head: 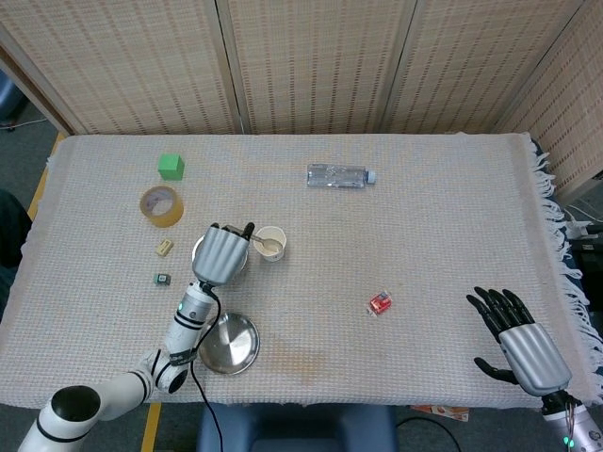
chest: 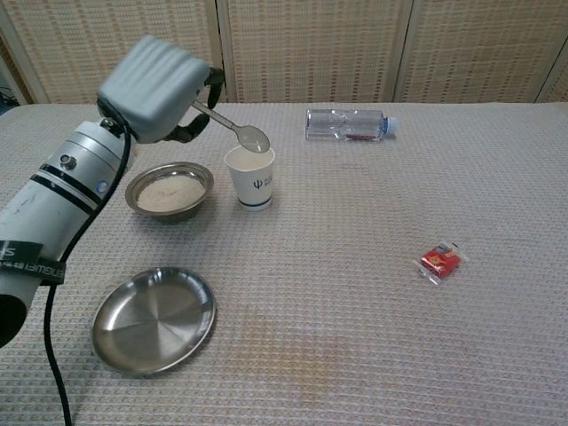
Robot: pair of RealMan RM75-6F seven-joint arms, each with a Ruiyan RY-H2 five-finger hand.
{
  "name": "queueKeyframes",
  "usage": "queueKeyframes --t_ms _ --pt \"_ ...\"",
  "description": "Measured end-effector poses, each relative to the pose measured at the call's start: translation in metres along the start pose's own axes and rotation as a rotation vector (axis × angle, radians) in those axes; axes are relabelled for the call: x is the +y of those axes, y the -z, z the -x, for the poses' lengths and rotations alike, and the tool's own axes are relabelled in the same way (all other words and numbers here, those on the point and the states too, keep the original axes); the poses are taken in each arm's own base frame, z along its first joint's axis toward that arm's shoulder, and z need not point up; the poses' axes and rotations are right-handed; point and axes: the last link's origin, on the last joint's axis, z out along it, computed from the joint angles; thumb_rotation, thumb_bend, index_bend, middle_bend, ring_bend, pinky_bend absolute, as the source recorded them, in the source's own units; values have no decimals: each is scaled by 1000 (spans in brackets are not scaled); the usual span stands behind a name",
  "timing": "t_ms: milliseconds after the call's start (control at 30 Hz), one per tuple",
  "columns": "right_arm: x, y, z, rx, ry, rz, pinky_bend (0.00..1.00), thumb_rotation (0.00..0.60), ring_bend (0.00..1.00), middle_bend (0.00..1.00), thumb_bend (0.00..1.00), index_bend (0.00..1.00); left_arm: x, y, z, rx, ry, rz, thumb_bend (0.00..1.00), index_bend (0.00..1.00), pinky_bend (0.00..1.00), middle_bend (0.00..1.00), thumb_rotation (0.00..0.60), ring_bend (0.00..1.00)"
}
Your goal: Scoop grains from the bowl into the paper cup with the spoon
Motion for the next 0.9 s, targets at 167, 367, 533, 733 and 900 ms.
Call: queueKeyframes --t_ms 167,367,533,733,900 --pt "-3 2 0 0 -1 -9 0 600 0 0 95 0 5 26 -26 -146 242 18 400 811 1000 1000 600 1000" --pt "-6 4 1 -4 -1 -25 0 600 0 0 96 0 1 74 -61 -404 474 75 399 810 1000 1000 600 1000" --pt "-7 5 1 -2 -4 -29 0 600 0 0 96 0 -7 122 -59 -645 526 96 399 808 1000 1000 600 1000" --pt "-7 8 -2 4 -11 -43 0 600 0 0 96 0 8 132 -48 -672 507 123 399 806 1000 1000 600 1000" --pt "-7 10 -3 7 -14 -46 0 600 0 0 95 0 16 136 -29 -712 480 105 398 738 1000 1000 600 1000"
